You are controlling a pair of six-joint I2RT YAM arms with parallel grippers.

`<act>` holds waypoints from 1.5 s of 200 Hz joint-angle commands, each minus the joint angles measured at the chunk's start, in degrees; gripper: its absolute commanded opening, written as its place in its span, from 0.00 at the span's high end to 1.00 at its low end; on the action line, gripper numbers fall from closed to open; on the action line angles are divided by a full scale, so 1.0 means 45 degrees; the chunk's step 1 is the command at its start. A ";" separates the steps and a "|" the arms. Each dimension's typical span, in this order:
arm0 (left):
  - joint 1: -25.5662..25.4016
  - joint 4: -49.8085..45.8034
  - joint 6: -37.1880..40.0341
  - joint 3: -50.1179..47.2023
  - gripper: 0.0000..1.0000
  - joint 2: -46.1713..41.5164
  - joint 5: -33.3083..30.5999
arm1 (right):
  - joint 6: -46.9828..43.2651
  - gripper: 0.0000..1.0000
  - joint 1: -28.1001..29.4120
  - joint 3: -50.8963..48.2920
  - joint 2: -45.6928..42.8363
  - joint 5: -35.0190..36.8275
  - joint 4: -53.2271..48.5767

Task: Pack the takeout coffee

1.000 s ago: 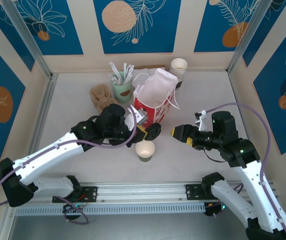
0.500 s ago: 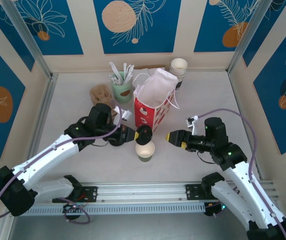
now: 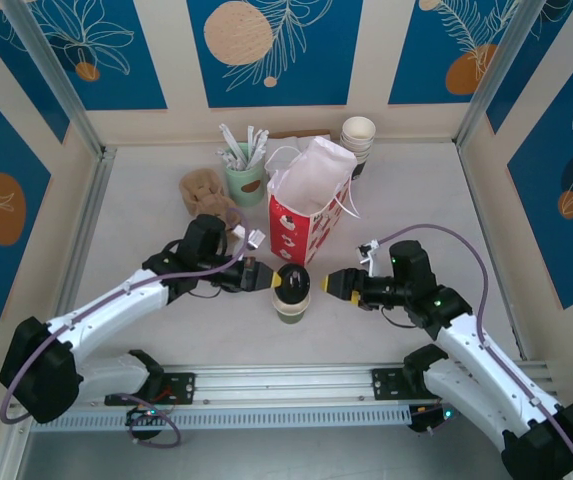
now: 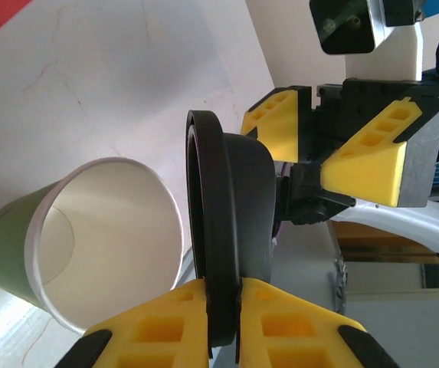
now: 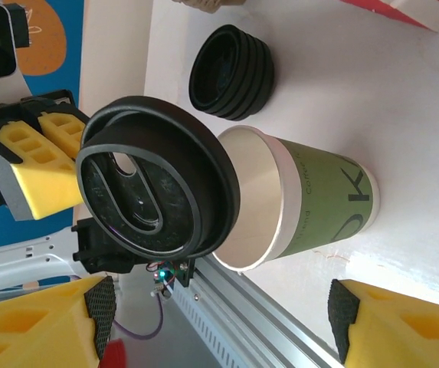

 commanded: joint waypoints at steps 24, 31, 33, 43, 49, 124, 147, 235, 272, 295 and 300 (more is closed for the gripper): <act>0.0167 0.0010 -0.0189 -0.0281 0.87 0.0220 0.0324 | -0.0153 0.24 0.0363 -0.0358 0.0204 -0.0272 0.1094; 0.0172 0.0064 -0.0222 -0.0385 0.87 0.0262 0.0281 | -0.0215 0.23 0.0403 -0.0360 0.0274 -0.0230 0.1104; 0.0166 0.0080 -0.0230 -0.0399 0.87 0.0283 0.0270 | -0.0216 0.24 0.0401 -0.0373 0.0293 -0.0225 0.1112; 0.0168 0.0041 -0.0300 -0.0479 0.87 0.0403 0.0246 | -0.0253 0.24 0.0408 -0.0376 0.0419 -0.0187 0.1149; 0.0182 -0.0107 -0.0330 -0.0472 0.87 0.0508 0.0166 | -0.0255 0.23 0.0413 -0.0387 0.0512 -0.0180 0.1206; 0.0165 -0.1265 -0.0085 -0.0258 0.73 0.0980 -0.0416 | -0.0006 0.24 0.1000 -0.0544 0.2133 -0.0169 0.2524; 0.0167 -0.1814 0.0049 -0.0023 0.67 0.1099 -0.0852 | 0.0014 0.24 0.1222 -0.0468 0.2481 -0.0101 0.2729; 0.0169 -0.1457 0.0076 0.0023 0.68 0.1328 -0.0756 | 0.0014 0.24 0.1805 -0.0187 0.3335 0.0210 0.3326; 0.0150 -0.1371 0.0003 0.0093 0.63 0.1260 -0.0736 | -0.0064 0.23 0.1800 -0.0089 0.3350 0.0302 0.3136; 0.0111 -0.1528 0.0042 0.0258 0.59 0.1160 -0.0761 | -0.0074 0.20 0.1810 -0.0059 0.3332 0.0544 0.2895; 0.0106 -0.1517 0.0055 0.0270 0.57 0.1100 -0.0746 | -0.0055 0.19 0.1803 -0.0092 0.3333 0.0575 0.2891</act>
